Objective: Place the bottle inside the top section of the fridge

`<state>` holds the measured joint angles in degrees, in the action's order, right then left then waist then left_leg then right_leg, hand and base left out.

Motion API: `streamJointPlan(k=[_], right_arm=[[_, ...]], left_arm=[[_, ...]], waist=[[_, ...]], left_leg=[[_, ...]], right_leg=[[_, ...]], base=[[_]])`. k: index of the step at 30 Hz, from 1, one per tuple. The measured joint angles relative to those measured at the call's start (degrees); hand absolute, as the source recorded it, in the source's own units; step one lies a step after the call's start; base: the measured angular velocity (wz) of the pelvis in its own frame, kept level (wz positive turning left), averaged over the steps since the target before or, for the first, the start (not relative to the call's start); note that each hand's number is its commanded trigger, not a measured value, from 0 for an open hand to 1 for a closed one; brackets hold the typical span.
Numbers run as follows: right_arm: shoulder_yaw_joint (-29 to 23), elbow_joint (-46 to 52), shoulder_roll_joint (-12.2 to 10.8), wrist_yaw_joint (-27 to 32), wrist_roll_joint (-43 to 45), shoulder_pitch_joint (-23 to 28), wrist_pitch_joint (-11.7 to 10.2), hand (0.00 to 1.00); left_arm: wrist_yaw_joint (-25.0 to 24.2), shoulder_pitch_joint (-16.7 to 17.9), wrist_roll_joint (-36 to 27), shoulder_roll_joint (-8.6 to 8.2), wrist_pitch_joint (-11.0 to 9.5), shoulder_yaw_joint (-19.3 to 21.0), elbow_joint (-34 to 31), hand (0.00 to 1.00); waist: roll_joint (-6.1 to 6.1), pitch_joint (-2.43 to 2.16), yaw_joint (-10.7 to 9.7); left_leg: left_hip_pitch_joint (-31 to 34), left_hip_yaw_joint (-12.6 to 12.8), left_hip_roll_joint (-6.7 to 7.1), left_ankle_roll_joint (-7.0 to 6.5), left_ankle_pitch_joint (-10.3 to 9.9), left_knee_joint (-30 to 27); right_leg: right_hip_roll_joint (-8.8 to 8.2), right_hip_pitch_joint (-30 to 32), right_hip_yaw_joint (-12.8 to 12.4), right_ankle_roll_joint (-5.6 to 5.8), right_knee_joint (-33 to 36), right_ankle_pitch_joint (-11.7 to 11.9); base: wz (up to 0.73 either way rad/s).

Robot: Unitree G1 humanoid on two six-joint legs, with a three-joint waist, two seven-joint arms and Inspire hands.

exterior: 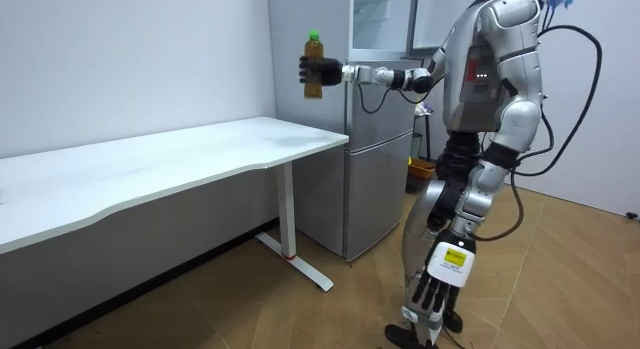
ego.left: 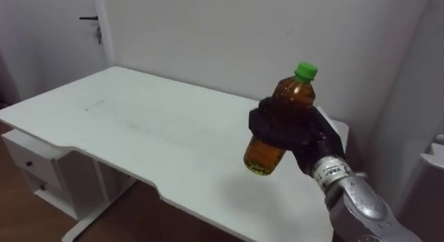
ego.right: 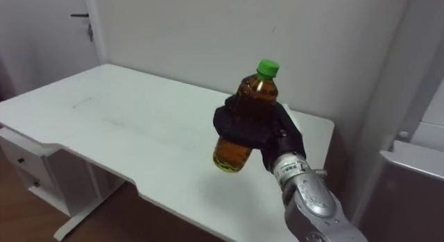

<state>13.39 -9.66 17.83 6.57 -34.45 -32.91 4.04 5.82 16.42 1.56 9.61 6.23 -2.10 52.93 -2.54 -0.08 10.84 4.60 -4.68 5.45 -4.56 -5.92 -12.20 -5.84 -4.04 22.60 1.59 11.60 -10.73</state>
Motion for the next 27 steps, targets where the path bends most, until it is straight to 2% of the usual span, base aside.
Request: streamJointPlan(k=[3, 7, 14, 20, 23, 25, 27], right_arm=[[-1.14, 3.29, 0.49, -0.55, 0.54, 0.01, 0.87, 1.0], [-1.24, 4.95, 0.67, -1.74, 0.82, 0.01, 1.07, 1.0], [-2.72, 13.28, 1.21, -1.78, 1.15, 0.16, 4.84, 1.0], [-7.25, 19.38, 2.73, -1.85, 1.45, 1.84, 4.89, 1.0], [-9.99, 21.7, 2.73, -1.76, 1.25, 3.91, 4.89, 1.0], [-11.11, 21.7, 2.79, -1.41, 1.25, 3.92, 4.89, 1.0], [-12.99, 21.71, 2.94, -1.4, 1.25, 3.94, 4.89, 1.0]], left_arm=[[-0.19, -0.35, 1.82, 0.01, 0.68, 1.17, 0.0, 0.0], [-0.22, -0.64, 3.14, 0.01, 0.9, 1.88, -0.01, 0.0], [-0.98, -0.63, 3.25, 0.03, 1.55, 2.28, -0.03, 0.0], [-1.43, -0.09, 4.32, 0.04, 1.98, 4.56, -0.03, 0.0], [-1.44, 0.22, 4.89, 0.05, 1.98, 4.63, -0.03, 0.0], [-1.65, 0.54, 5.06, 0.0, 1.95, 5.36, 0.01, 0.0], [-2.02, 0.87, 5.69, 0.05, 1.88, 6.57, 0.03, 0.0]], waist=[[-0.03, -0.02, -1.22], [-0.13, -0.13, -1.44], [-0.33, -0.25, -3.31], [-0.85, -0.61, -4.41], [-0.74, -0.53, -5.55], [-0.76, -0.5, -6.02], [-0.95, -0.4, -6.66]], left_leg=[[-0.59, 0.24, -0.05, -0.01, -0.03, 0.21], [-1.65, 1.33, -0.39, -0.01, -0.1, 0.47], [-2.18, 2.14, -0.65, 0.02, -0.16, 0.14], [-2.46, 2.84, -0.98, 0.1, -0.54, 0.21], [-3.36, 3.03, -0.98, 0.08, -0.64, 0.61], [-3.87, 3.43, -1.09, 0.15, -0.74, 0.9], [-4.17, 4.49, -1.6, 0.26, -1.48, 0.63]], right_leg=[[0.02, -0.45, -0.3, -0.01, 0.07, 0.01], [0.22, -0.87, -1.7, -0.06, 0.12, 0.07], [0.4, -0.83, -2.22, -0.08, -0.24, 0.09], [0.92, -1.1, -3.73, -0.21, -0.92, 0.38], [0.88, -2.05, -4.04, -0.2, -0.81, 0.4], [1.0, -2.18, -5.1, -0.2, -0.77, 0.4], [1.25, -2.38, -5.6, -0.33, -0.75, 0.48]], base=[[-0.06], [-0.15], [-0.04], [-0.06], [-0.07], [-0.16], [-0.24]])
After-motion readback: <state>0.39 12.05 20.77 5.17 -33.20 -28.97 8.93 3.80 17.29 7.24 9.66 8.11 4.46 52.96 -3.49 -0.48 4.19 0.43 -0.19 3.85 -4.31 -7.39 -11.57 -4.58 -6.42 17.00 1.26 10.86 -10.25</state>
